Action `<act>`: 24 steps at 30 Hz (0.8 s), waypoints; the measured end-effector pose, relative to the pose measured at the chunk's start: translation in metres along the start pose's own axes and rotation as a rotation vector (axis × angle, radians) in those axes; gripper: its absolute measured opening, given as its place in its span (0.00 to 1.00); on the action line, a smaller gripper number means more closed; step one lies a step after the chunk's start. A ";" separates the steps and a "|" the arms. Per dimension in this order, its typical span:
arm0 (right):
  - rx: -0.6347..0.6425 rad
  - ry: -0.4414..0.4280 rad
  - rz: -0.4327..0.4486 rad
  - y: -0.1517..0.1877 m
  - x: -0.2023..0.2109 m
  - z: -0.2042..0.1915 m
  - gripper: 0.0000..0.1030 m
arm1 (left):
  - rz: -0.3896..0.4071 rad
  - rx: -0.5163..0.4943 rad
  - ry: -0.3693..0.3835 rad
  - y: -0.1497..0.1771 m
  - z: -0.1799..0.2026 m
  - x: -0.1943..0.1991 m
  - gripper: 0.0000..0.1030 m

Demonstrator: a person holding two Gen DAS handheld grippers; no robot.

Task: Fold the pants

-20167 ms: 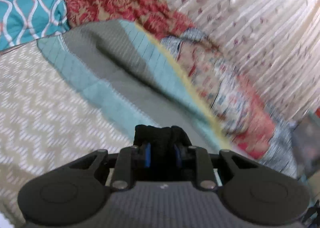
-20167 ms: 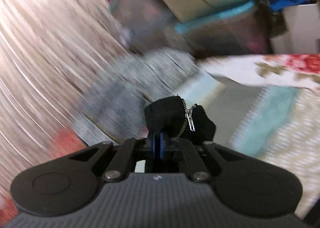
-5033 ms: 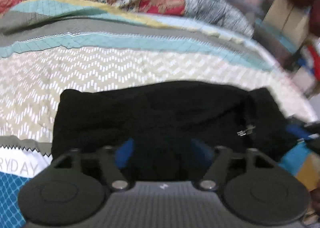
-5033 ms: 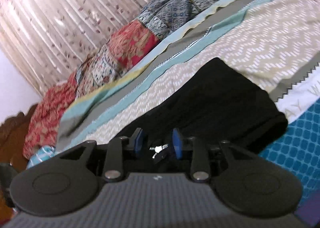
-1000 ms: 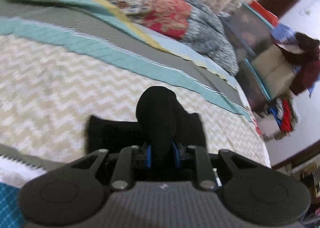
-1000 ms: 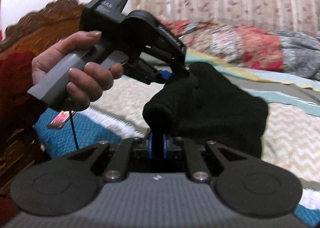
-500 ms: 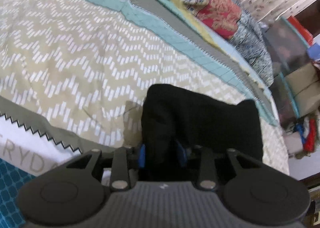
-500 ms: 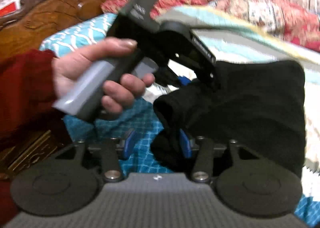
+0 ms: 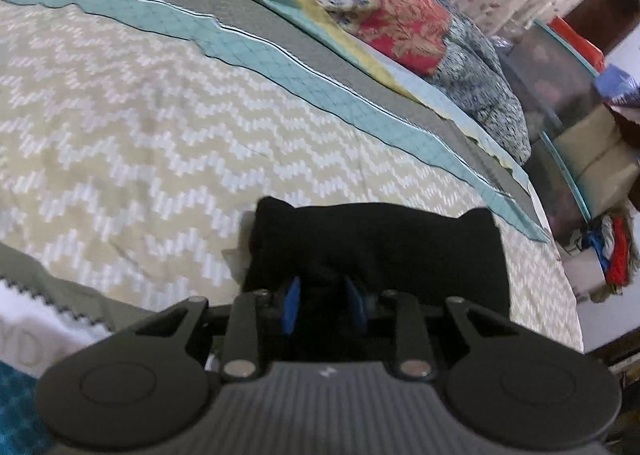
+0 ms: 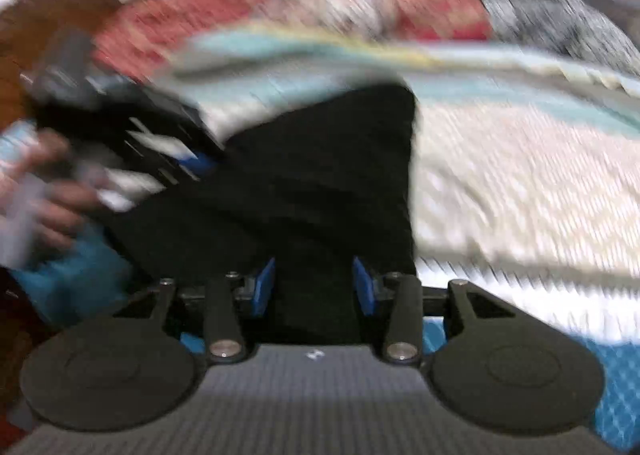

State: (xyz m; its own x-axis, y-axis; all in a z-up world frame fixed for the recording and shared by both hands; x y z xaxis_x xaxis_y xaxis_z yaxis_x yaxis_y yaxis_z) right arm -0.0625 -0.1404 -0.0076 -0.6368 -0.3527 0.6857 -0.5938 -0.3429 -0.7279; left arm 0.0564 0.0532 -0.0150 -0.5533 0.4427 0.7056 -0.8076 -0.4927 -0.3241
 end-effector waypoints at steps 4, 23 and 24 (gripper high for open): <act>-0.103 -0.033 0.011 0.007 0.003 0.012 0.44 | 0.028 -0.067 -0.047 0.006 0.006 0.000 0.27; -0.191 -0.090 0.156 -0.058 0.008 0.022 0.44 | 0.043 -0.240 0.012 0.089 0.010 0.071 0.23; -0.191 -0.093 0.152 -0.061 0.002 0.019 0.43 | 0.034 -0.238 -0.011 0.092 0.006 0.065 0.23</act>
State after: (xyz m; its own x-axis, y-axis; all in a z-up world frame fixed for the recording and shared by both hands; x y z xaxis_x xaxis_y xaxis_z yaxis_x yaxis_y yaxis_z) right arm -0.0181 -0.1371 0.0384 -0.6831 -0.4689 0.5600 -0.5828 -0.1122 -0.8049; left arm -0.0530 0.0320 0.0049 -0.5801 0.4202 0.6978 -0.8144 -0.3160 -0.4868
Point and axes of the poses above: each gripper's, at about its wrist camera, not at the fingertips, and x roughly against the way its jaws point, z to its right, y to its underside, the point moved 9 cm from there along -x, roughly the way its jaws point, and after that the axes turned 14 degrees about x, right-handed, at the moved point
